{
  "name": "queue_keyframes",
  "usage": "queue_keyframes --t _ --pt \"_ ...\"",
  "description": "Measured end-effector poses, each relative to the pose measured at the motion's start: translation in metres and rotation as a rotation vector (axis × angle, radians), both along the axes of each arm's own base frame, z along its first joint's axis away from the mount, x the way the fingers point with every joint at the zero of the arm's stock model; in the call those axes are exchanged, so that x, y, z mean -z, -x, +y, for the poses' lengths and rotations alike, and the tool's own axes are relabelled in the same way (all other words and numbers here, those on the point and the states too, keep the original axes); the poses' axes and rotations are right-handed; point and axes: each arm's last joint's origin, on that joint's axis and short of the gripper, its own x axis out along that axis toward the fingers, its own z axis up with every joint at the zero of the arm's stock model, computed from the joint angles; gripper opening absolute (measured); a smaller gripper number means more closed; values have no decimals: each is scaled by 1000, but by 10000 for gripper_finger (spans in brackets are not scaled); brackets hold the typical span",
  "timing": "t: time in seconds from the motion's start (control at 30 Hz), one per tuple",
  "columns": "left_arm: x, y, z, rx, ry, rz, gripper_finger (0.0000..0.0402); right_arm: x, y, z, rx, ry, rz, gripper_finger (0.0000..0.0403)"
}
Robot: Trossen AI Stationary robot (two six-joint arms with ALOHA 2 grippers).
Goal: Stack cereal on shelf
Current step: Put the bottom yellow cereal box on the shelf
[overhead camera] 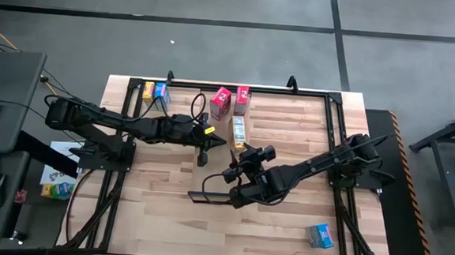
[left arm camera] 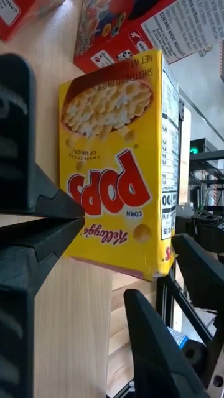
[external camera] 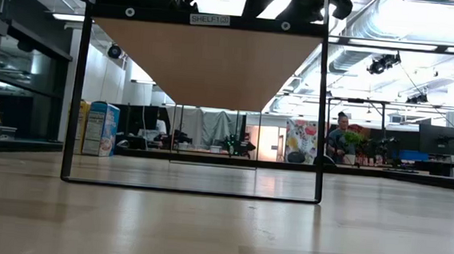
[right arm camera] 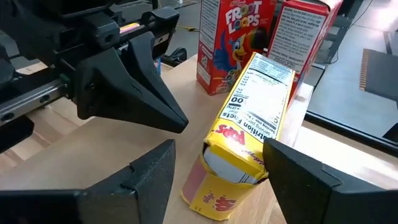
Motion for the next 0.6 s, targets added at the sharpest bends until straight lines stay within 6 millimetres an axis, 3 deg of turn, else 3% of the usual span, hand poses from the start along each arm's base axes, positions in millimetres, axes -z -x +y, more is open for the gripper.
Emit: queue_keyframes --t 0.13,0.47,0.6 --pt "0 0 0 0 0 0 0 0 1 3 -3 17 -5 189" --pt "-2 1 0 1 1 -6 0 -8 13 13 -30 52 12 15" --pt "-8 4 -3 12 0 -28 0 -19 21 16 -57 43 9 9"
